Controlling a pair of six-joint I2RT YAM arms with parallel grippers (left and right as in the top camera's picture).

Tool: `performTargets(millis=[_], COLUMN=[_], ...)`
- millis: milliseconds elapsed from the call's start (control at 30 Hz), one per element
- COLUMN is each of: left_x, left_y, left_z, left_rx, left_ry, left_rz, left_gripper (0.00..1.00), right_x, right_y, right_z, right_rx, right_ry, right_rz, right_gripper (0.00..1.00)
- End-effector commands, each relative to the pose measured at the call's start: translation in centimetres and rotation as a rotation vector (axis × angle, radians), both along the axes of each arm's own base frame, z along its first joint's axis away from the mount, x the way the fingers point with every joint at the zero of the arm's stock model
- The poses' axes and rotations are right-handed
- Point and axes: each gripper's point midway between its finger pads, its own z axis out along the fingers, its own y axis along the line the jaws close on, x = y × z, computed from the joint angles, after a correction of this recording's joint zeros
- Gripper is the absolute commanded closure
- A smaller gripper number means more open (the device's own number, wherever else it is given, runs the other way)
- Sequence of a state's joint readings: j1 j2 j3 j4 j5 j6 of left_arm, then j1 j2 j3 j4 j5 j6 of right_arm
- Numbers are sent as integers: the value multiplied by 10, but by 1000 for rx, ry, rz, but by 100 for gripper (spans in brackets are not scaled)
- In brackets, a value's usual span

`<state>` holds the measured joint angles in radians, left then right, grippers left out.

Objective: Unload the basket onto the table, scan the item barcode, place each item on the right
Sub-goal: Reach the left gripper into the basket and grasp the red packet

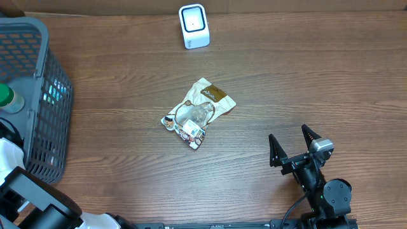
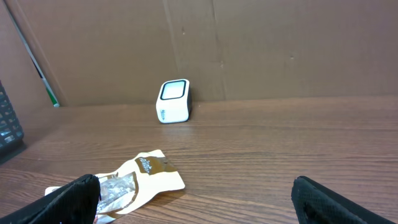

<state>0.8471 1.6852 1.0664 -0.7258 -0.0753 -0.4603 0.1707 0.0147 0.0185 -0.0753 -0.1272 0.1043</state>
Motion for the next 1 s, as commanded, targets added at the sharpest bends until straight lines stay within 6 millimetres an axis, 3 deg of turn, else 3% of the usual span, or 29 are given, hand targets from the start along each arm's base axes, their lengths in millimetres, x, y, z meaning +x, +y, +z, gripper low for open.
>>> performTargets(millis=[0,100,167,300,467,633,800,967], left_x=[-6,-6,-6,-7,-8,2,18,43], left_y=[-1,-1,-3,-4,-7,-11,-3,8], left_z=[-4,-5,-7,-8,-8,1,43,119], left_rx=[2,-1,-10,-15,-29,-70,-80,-39], left_ry=[18,21,25,29,30,-18,-64,-184], left_rz=[-4,-4,-5,-5,4,2,-5,-25], left_gripper=[39,52,69,85,95,96,96,96], right_x=[0,0,0,0,0,0,0,0], right_y=[0,0,0,0,0,0,0,0], right_z=[-1,-1,-1,-1,-1,-1,-1,-1], right_rx=[5,5,4,4,5,5,5,5], right_ry=[-4,-4,-4,-5,-4,-4,-4,-4], right_rz=[3,3,3,3,3,3,3,3], right_gripper=[0,0,0,0,0,0,0,0])
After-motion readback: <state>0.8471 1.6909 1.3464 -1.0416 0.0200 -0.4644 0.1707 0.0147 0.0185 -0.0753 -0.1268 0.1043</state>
